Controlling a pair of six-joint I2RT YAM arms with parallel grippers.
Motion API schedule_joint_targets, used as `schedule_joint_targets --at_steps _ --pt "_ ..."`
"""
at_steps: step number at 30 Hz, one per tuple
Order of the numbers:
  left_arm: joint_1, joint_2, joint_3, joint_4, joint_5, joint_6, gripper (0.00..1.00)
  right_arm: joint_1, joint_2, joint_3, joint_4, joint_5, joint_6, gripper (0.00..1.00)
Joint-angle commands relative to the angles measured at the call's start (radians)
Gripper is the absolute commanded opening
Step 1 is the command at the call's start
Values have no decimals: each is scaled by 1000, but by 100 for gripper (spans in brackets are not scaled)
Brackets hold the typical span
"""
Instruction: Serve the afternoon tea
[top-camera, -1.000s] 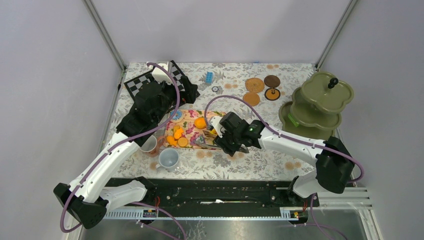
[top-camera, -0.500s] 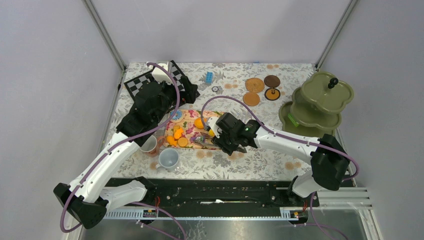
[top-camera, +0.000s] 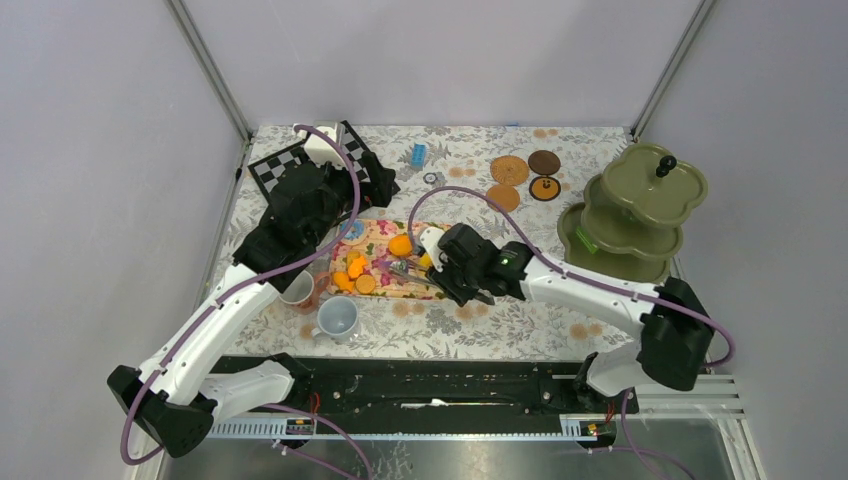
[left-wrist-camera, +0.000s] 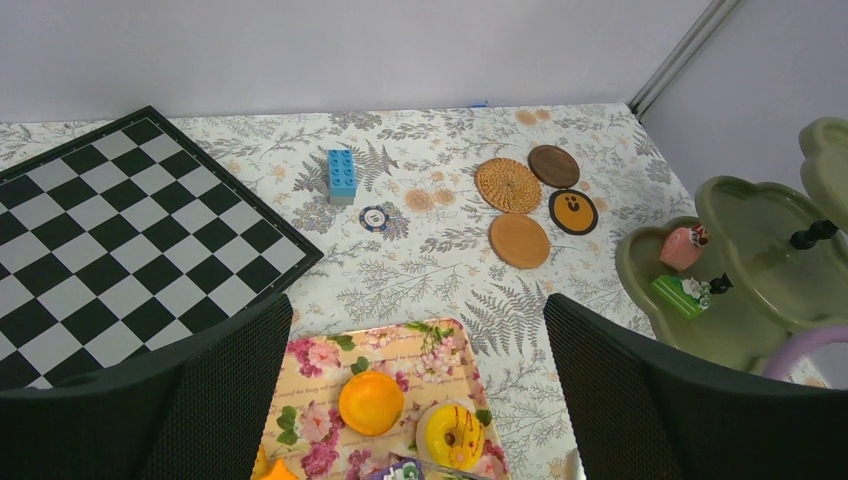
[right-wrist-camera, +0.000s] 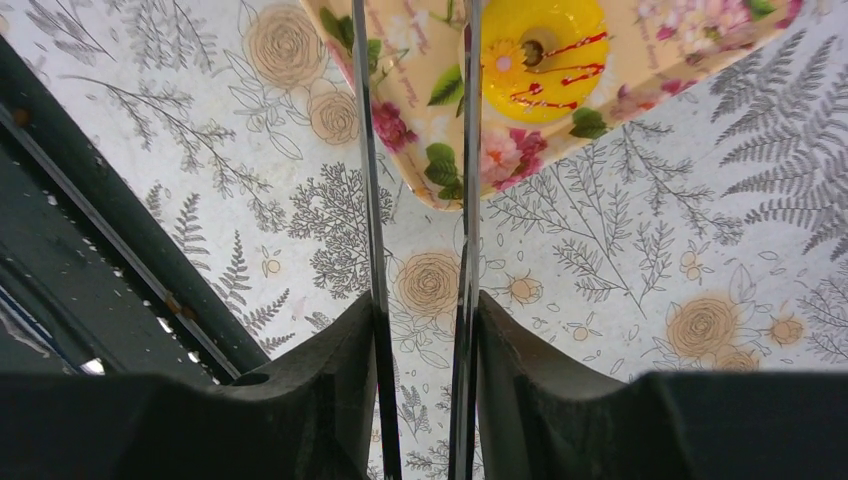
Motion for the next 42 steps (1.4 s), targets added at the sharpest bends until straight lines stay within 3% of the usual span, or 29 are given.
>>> schedule_joint_targets --at_steps 1,5,10,13,16,25,32,42 --pt "4 7 13 28 8 3 99 11 -122 -19 91 36 41 35" --pt "4 7 13 27 7 3 99 11 -212 -72 154 155 91 35" --pt "4 5 14 26 9 2 99 0 -303 -144 190 498 208 35" --pt "4 5 14 26 11 1 99 -23 -328 -166 128 714 396 34" --pt "4 5 13 26 12 1 99 -83 -338 -174 -24 811 622 33" --pt "4 11 17 24 24 -5 99 -174 -385 -285 -288 828 1052 33" --pt "4 17 17 24 24 -5 99 -274 -442 -364 -288 841 1180 33" --pt "5 20 16 25 21 -5 99 -424 -424 -420 -217 785 1198 33"
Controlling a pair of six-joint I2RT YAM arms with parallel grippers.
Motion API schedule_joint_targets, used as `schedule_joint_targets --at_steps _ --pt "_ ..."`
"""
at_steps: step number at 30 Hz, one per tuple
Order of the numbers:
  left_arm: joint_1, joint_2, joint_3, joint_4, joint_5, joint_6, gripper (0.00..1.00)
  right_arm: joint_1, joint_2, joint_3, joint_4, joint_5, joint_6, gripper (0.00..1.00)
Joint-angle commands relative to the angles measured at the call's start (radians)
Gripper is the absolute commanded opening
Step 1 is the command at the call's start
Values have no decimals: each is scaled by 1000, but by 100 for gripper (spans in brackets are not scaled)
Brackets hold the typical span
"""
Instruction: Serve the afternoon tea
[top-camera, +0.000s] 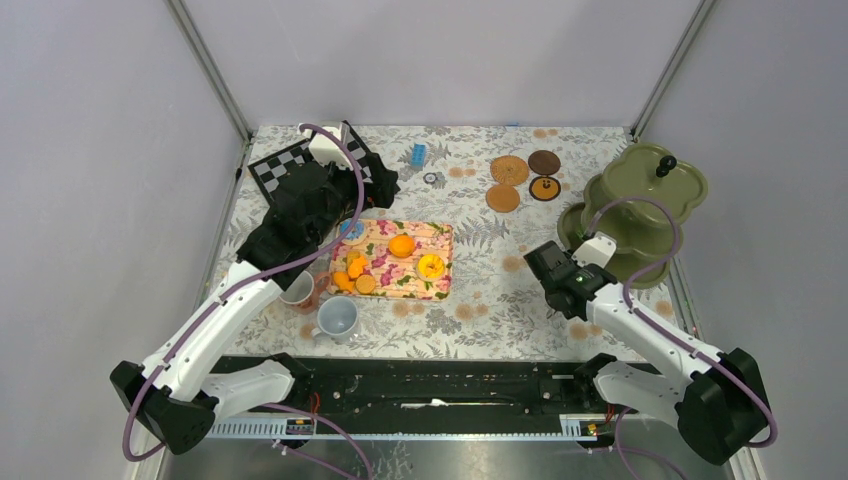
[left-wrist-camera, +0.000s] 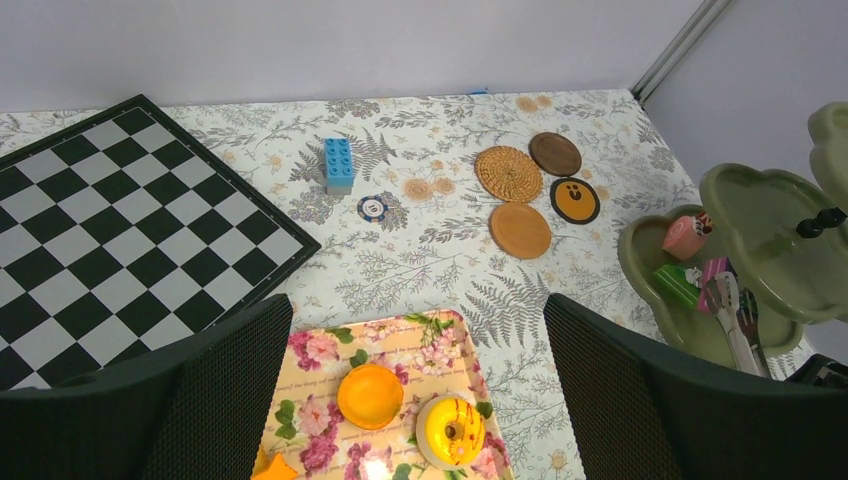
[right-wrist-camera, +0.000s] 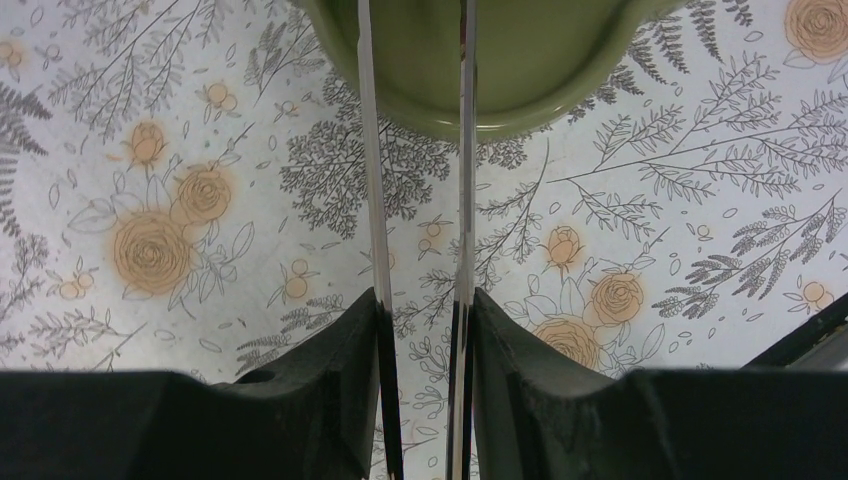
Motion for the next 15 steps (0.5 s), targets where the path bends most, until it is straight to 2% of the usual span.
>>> schedule_joint_targets --at_steps 1,7,15 --pt "4 3 16 29 10 -4 99 -45 -1 -9 14 36 93 33" --pt "4 5 16 30 11 -4 99 -57 -24 -23 -47 56 197 33" --pt "4 5 17 30 15 -7 99 -72 -67 -40 -120 88 241 35"
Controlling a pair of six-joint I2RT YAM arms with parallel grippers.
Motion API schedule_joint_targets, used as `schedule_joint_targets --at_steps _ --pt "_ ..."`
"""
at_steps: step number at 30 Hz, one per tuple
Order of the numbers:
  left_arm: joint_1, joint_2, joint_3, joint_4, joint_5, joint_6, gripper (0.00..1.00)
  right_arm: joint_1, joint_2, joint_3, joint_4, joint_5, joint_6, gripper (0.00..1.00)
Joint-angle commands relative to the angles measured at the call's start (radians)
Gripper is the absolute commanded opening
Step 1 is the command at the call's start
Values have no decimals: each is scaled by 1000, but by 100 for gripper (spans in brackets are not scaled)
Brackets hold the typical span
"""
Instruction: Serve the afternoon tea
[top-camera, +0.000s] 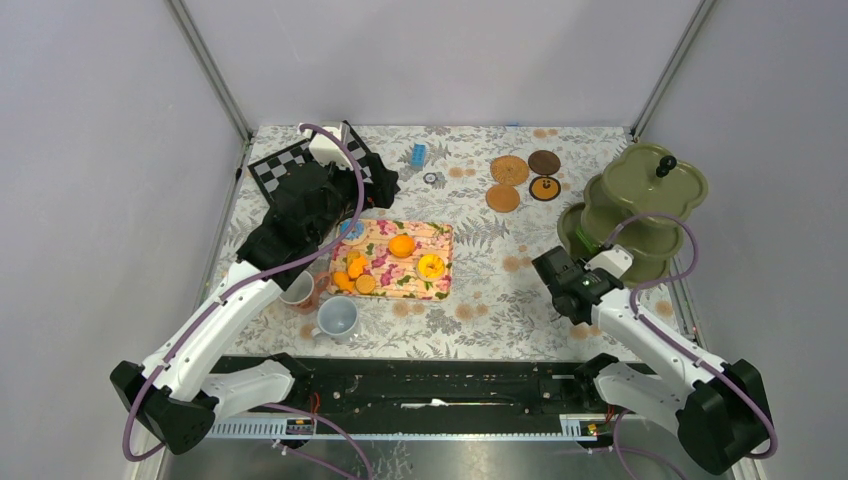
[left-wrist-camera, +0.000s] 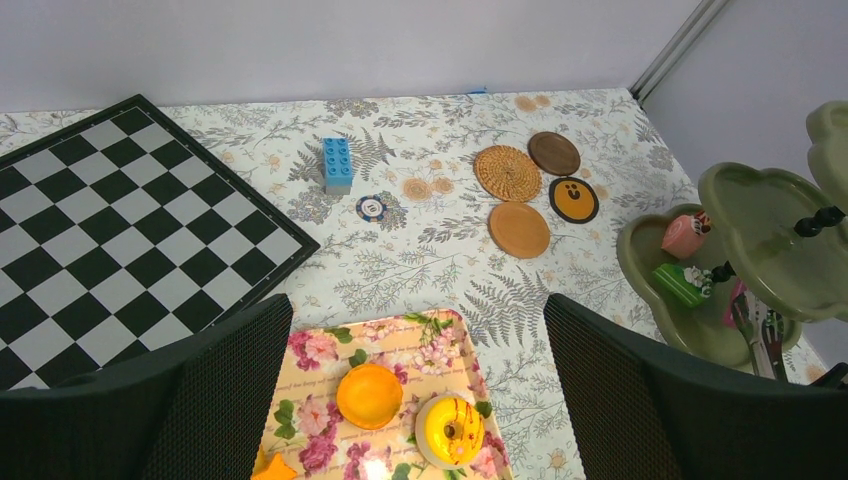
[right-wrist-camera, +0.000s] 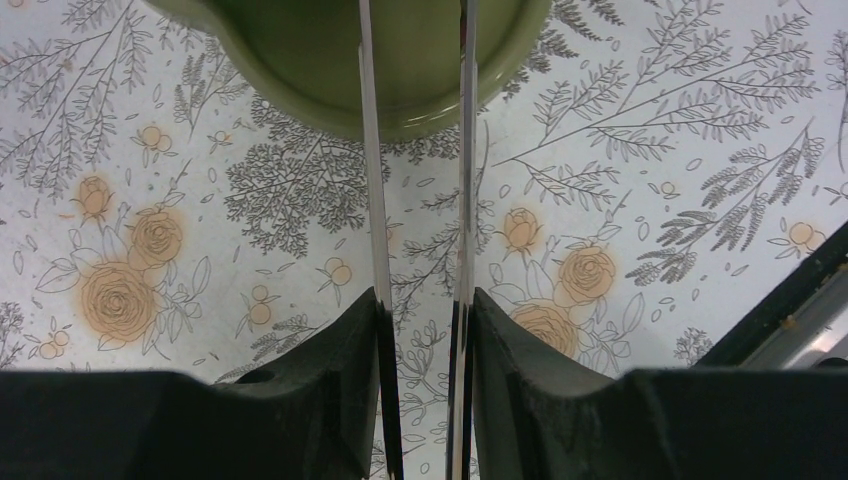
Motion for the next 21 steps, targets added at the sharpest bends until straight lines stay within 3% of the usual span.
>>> schedule_joint_targets --at_steps 1,12,21 --pt "4 5 18 31 16 -6 99 -18 -37 -7 -57 78 69 36" --pt "4 1 16 31 17 -7 99 -86 13 -42 72 44 -46 41" --pt "5 0 16 32 16 -6 99 -99 -30 -66 75 9 -60 57"
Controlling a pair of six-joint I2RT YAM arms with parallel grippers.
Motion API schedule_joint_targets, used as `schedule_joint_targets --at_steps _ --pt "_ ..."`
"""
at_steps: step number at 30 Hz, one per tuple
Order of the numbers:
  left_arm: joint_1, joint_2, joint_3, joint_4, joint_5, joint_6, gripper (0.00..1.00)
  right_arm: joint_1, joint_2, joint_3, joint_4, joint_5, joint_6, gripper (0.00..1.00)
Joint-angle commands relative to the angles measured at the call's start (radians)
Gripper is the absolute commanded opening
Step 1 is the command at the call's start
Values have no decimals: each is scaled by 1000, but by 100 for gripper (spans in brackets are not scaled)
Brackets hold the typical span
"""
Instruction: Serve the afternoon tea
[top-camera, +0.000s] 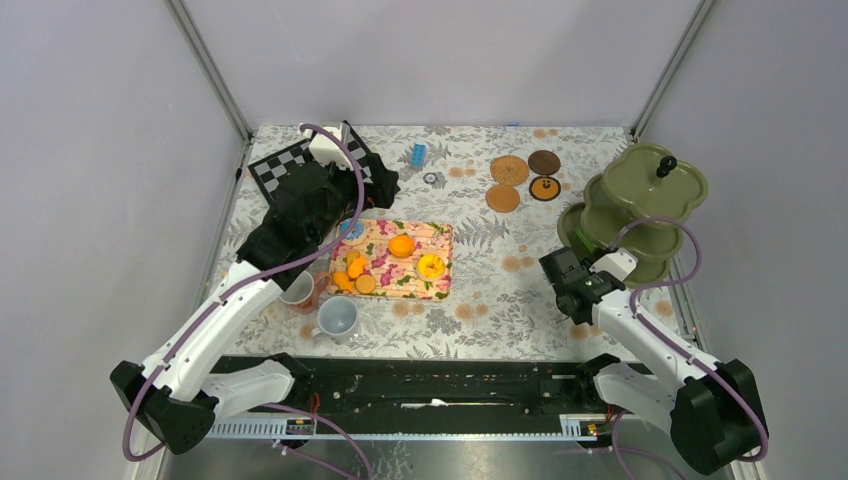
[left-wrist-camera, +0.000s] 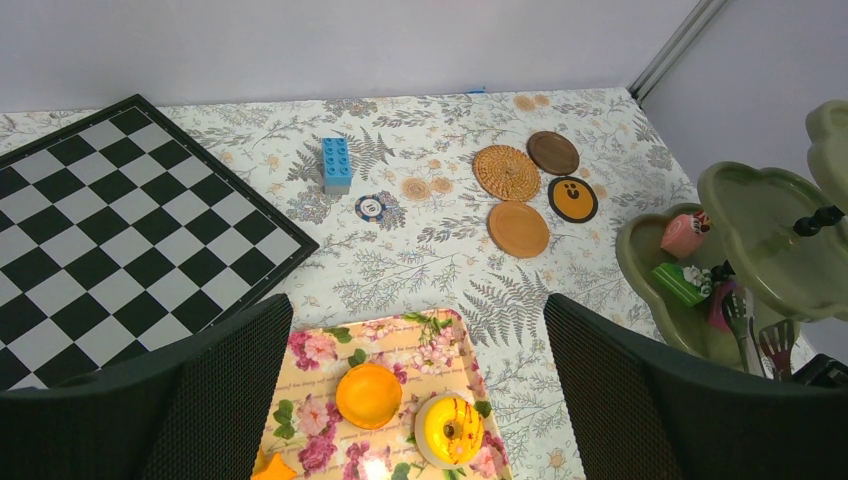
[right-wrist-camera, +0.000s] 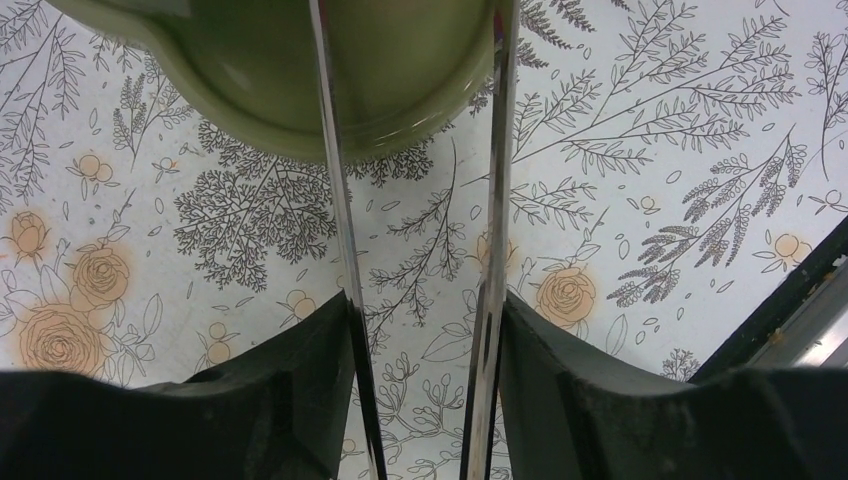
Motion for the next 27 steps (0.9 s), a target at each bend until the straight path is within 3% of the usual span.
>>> schedule_joint_targets --at_steps 1,17,20,27 --pt "4 0 17 32 11 -6 99 -12 -46 -12 4 17 -5 57" --pt "5 0 18 31 17 -7 99 -12 -220 110 -148 -5 -129 54" --pt "4 1 17 31 17 -7 99 -12 -232 97 -110 -67 -201 54" --pt "4 3 17 31 19 -9 99 -12 -299 60 152 -313 -455 53"
